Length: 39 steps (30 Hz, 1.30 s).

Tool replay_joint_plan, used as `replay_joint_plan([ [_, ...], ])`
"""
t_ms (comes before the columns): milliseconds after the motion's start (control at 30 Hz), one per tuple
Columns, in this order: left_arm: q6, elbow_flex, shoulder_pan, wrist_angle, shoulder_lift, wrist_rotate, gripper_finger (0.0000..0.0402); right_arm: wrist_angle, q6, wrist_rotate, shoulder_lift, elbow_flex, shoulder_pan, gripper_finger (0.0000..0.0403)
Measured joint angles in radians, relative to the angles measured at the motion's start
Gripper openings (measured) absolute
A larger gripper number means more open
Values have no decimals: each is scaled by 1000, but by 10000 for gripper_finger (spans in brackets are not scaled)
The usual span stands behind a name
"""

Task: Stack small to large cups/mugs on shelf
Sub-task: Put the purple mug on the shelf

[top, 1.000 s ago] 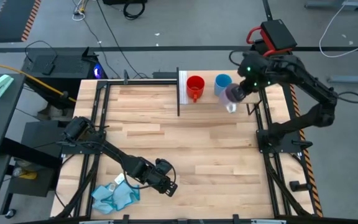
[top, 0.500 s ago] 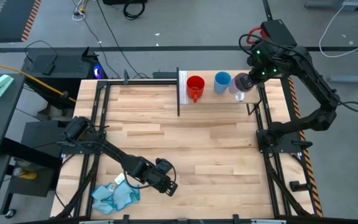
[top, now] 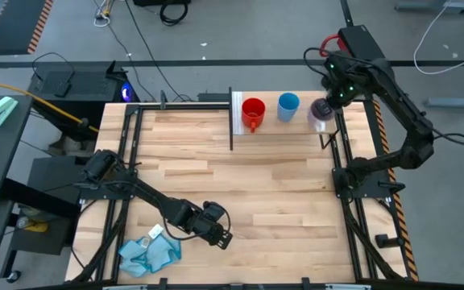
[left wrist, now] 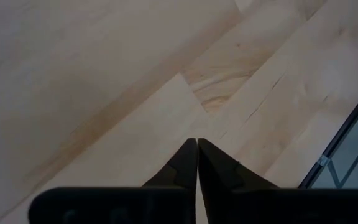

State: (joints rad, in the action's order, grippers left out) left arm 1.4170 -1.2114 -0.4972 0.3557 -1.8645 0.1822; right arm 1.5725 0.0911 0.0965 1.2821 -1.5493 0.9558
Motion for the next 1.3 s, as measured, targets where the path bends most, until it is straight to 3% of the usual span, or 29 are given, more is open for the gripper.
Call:
replay_joint_plan([
  [333, -12, 0, 18, -5, 0, 0, 14, -2, -10, -15, 20, -15, 6, 12],
  [1033, -27, 0, 24, -7, 0, 0, 11, -63, 155, 16, 66, -16, 6, 13],
  [1300, -27, 0, 22, -7, 0, -1, 22, -40, 199, 84, 99, -17, -7, 13],
])
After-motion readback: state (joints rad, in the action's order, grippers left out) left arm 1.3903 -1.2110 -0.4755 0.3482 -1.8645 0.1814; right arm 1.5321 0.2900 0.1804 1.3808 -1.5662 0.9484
